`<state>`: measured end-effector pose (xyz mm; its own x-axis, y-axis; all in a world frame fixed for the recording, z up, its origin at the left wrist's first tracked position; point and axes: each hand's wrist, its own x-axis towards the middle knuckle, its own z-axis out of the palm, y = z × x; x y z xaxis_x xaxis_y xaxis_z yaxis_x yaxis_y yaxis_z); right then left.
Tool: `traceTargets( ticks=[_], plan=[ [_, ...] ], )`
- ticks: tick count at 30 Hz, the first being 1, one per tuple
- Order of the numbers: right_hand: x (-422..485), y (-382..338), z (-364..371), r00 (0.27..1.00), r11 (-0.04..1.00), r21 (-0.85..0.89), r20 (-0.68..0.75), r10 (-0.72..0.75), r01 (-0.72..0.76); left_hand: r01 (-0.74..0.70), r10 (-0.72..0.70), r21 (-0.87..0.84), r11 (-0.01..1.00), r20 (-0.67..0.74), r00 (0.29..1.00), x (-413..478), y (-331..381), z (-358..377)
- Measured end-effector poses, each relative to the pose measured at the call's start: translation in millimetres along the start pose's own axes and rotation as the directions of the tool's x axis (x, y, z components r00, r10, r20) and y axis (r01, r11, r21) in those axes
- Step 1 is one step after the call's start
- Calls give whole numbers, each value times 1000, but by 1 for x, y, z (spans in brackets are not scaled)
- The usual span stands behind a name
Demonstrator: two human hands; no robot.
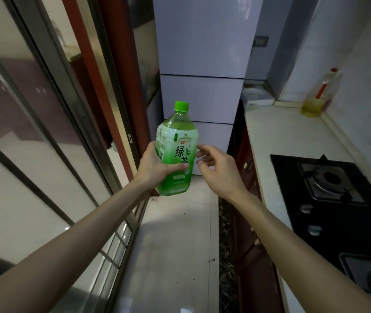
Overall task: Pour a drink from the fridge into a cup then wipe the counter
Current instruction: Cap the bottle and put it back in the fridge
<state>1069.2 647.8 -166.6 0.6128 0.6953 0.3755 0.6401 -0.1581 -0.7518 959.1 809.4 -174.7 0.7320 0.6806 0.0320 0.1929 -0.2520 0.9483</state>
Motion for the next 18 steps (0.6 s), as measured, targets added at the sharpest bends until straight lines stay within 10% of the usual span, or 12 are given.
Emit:
traceTargets(
  ticks=[18],
  plan=[
    [189, 43, 83, 993, 995, -19, 76, -93, 94, 29, -38, -107, 994, -76, 996, 187, -40, -52]
  ],
)
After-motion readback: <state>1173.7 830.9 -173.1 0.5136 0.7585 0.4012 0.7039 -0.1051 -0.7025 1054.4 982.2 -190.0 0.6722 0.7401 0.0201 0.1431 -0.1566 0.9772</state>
